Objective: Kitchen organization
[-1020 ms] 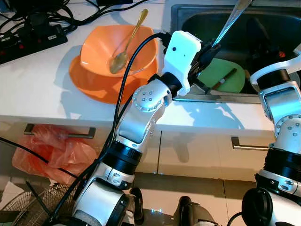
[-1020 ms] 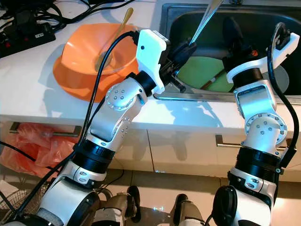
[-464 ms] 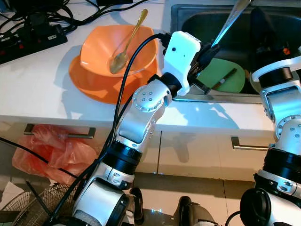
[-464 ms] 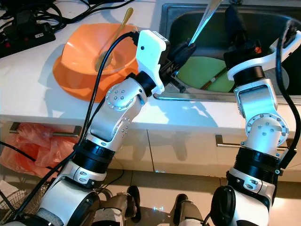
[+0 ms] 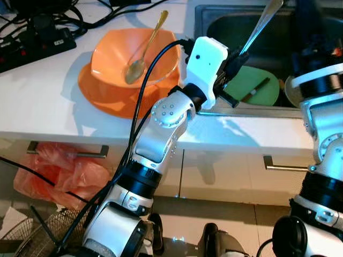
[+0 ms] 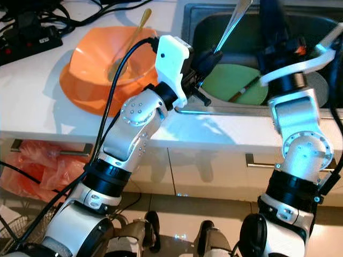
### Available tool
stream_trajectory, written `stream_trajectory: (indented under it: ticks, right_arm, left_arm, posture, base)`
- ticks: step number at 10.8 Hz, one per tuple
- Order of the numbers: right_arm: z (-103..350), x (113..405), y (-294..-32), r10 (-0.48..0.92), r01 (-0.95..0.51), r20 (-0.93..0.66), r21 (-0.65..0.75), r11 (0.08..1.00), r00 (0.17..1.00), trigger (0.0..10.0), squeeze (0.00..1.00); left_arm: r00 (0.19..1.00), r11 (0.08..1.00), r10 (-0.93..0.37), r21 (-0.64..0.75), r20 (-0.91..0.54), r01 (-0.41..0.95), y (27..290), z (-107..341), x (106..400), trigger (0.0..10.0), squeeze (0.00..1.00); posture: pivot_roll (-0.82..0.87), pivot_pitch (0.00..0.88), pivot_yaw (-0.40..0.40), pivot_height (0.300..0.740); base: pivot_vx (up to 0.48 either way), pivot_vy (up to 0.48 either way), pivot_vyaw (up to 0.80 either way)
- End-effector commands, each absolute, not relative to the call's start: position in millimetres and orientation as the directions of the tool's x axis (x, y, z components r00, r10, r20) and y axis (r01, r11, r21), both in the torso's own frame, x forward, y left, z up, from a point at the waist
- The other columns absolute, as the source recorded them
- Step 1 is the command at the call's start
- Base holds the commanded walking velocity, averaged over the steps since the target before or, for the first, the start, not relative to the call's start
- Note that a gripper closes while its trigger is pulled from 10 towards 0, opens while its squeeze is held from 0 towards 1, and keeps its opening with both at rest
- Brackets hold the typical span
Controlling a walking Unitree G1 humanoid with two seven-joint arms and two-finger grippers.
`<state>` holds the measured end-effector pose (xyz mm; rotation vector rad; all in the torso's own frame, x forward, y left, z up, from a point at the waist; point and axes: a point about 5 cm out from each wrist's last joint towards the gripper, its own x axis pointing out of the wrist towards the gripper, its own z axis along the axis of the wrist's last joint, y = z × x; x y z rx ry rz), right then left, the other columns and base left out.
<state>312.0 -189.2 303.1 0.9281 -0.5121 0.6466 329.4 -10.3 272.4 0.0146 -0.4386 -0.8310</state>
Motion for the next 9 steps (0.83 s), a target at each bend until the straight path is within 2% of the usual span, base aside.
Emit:
stream_trajectory:
  ticks: [1,9]
  right_arm:
    - [297.7,309.8,-181.7,0.333,-0.71,0.635,0.549,0.441,0.697,10.0,0.0]
    - [281.5,319.5,-167.5,0.367,-0.675,0.569,0.578,0.458,0.736,10.0,0.0]
  left_arm:
    - [0.571,0.66,-0.733,0.182,0.37,0.729,-18.7,274.3,326.2,10.0,0.0]
    - [0.562,0.647,-0.747,0.194,0.356,0.737,-19.6,271.9,324.9,10.0,0.0]
  posture:
    - [0.03,0.232,0.035,0.74]
    - [0.05,0.227,0.031,0.74]
  base:
    - [0.0,0.0,0.0]
    - [0.0,0.0,0.0]
